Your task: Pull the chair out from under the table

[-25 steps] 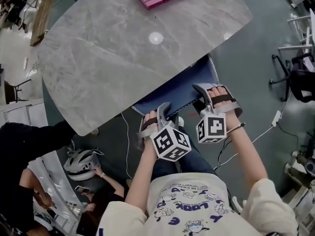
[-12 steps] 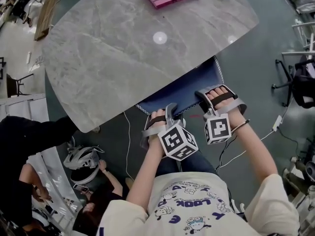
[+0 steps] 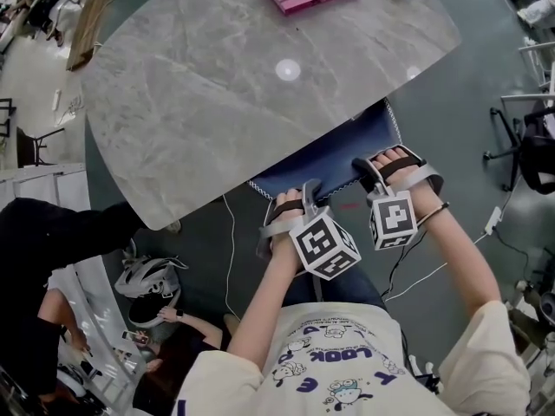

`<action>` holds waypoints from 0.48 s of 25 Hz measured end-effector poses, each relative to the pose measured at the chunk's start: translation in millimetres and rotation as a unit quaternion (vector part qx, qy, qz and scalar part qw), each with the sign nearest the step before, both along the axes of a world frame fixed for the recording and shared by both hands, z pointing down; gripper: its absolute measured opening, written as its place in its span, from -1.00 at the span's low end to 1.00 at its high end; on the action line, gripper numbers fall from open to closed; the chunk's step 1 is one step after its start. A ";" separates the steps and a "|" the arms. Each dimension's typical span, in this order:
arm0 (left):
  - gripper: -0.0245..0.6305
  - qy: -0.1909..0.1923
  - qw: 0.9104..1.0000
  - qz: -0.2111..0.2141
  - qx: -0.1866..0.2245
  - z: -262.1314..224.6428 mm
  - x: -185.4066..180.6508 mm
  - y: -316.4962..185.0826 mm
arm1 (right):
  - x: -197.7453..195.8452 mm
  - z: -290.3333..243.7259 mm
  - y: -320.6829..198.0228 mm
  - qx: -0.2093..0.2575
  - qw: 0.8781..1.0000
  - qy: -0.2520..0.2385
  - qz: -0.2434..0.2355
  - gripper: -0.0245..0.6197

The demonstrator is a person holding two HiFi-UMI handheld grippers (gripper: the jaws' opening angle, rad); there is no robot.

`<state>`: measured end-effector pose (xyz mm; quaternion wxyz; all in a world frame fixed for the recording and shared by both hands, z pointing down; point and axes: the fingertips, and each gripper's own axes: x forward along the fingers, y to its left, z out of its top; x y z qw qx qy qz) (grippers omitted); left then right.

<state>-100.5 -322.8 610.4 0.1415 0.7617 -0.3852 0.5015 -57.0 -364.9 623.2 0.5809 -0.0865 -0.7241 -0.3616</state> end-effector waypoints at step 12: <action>-0.67 -0.016 1.000 0.008 -0.014 1.1 11.2 33.8 | 11.2 -2.5 32.7 -0.014 1.000 -0.006 0.015 -0.65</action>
